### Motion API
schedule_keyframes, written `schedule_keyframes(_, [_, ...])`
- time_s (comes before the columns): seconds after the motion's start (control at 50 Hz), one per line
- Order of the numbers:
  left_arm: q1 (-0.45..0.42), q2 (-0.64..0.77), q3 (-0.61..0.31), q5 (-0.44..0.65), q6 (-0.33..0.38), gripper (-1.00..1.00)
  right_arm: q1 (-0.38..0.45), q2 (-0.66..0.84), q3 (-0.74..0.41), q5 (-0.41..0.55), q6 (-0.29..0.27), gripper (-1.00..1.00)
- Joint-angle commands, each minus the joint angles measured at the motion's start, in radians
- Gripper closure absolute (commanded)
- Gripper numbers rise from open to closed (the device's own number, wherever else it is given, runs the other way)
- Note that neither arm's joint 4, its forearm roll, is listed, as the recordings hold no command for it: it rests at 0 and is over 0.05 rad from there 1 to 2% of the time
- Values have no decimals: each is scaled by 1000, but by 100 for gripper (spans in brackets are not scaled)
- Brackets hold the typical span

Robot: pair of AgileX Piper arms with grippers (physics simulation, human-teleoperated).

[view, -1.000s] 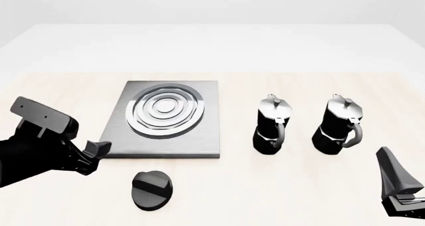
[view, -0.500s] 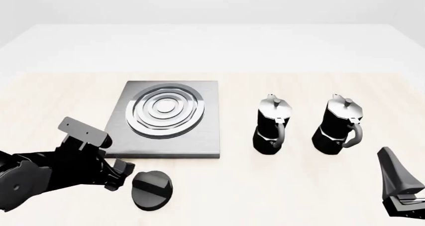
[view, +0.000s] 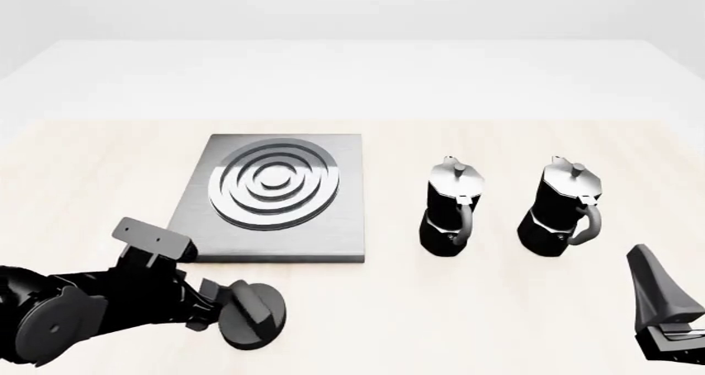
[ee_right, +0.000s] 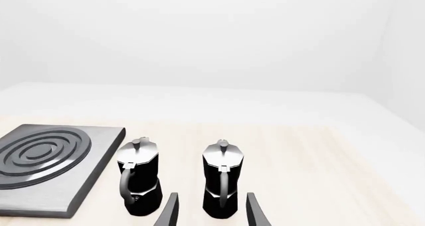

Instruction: Turn off the stove.

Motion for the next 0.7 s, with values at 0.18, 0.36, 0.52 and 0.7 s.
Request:
schedule_keyframes(0.18, [3,130,16,-87,37,-100,-2,0,0,0,1,-100])
schedule_keyframes(0.36, [21,117,-19,-53,69,-100,-4,-3,0,4,2,-100])
schedule_keyframes(0.52, [78,61,-67,18,126,-100,-3,-8,0,8,1,-100])
schedule_keyframes(0.7, [174,-51,-126,136,206,-100,-1,-1,0,3,-3,-100])
